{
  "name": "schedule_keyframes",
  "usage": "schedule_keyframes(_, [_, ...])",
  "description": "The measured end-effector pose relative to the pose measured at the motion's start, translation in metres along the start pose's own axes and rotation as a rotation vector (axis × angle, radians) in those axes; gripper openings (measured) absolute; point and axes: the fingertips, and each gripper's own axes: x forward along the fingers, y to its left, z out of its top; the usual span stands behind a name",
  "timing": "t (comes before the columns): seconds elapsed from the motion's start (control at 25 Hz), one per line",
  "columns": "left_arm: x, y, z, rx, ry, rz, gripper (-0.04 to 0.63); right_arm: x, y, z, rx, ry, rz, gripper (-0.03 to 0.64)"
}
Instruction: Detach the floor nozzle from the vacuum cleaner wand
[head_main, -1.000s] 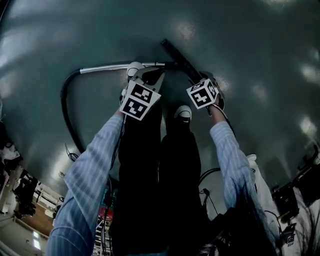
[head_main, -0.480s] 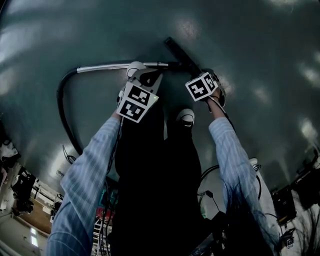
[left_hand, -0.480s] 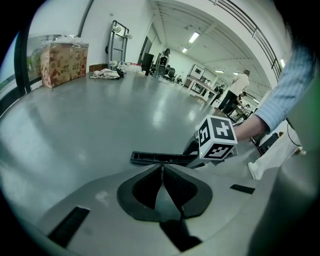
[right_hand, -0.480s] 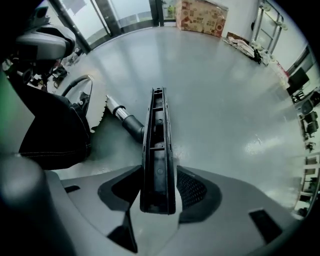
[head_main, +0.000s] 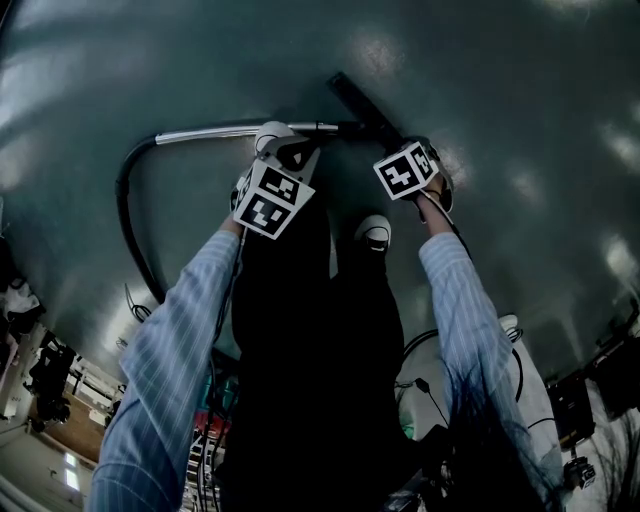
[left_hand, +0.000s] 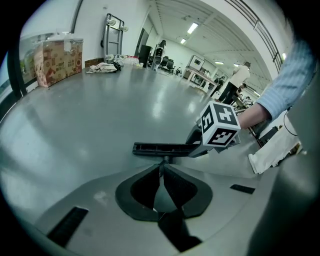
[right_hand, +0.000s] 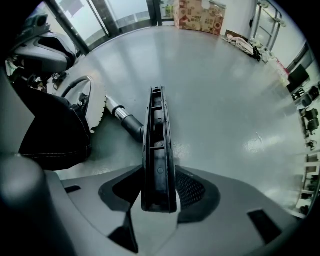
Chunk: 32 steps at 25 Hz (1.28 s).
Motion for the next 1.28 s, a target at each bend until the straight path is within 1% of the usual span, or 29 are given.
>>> schedule_keyframes(0.12, [0.002, 0.0, -0.007, -0.001, 0.031, 0.006, 0.008, -0.002, -0.004, -0.007, 0.014, 0.011, 0.005, 0.206])
schedule_keyframes(0.28, [0.002, 0.001, -0.018, 0.009, 0.079, 0.008, 0.008, 0.0, -0.007, -0.014, 0.077, 0.026, 0.03, 0.206])
schedule_keyframes(0.36, [0.002, 0.001, -0.02, 0.018, 0.1, 0.011, 0.008, -0.002, -0.012, -0.015, 0.084, 0.033, 0.037, 0.206])
schedule_keyframes(0.44, [0.003, -0.002, -0.017, 0.026, 0.111, 0.01, 0.008, -0.009, -0.023, -0.015, 0.051, 0.043, 0.023, 0.206])
schedule_keyframes(0.52, [0.002, -0.002, -0.015, 0.033, 0.115, 0.005, 0.008, -0.011, -0.036, -0.023, 0.033, 0.08, -0.037, 0.204])
schedule_keyframes(0.56, [0.0, -0.001, -0.014, 0.037, 0.113, 0.004, 0.008, -0.011, -0.042, -0.032, 0.049, 0.109, -0.074, 0.201])
schedule_keyframes(0.6, [-0.002, 0.001, -0.014, 0.042, 0.109, 0.003, 0.008, -0.012, -0.048, -0.044, 0.089, 0.133, -0.091, 0.199])
schedule_keyframes(0.68, [-0.003, 0.004, -0.014, 0.043, 0.094, 0.006, 0.008, -0.016, -0.055, -0.075, 0.198, 0.15, -0.068, 0.199])
schedule_keyframes(0.72, [-0.003, 0.005, -0.014, 0.036, 0.086, 0.009, 0.008, -0.019, -0.057, -0.09, 0.223, 0.152, -0.058, 0.199])
schedule_keyframes(0.8, [-0.003, 0.01, -0.016, 0.013, 0.074, 0.012, 0.008, -0.024, -0.056, -0.107, 0.216, 0.169, -0.062, 0.199])
schedule_keyframes(0.92, [-0.006, 0.015, -0.02, 0.017, 0.067, -0.003, 0.008, -0.027, -0.047, -0.1, 0.227, 0.17, -0.073, 0.199])
schedule_keyframes(1.08, [-0.032, -0.015, 0.005, 0.087, 0.066, -0.033, 0.008, -0.057, -0.039, -0.092, 0.311, 0.143, -0.054, 0.201])
schedule_keyframes(1.16, [-0.038, -0.018, 0.01, 0.114, 0.069, -0.03, 0.008, -0.062, -0.037, -0.086, 0.345, 0.121, -0.033, 0.204])
schedule_keyframes(1.28, [-0.032, -0.009, 0.008, 0.107, 0.073, -0.026, 0.008, -0.063, -0.039, -0.064, 0.404, 0.063, 0.002, 0.204])
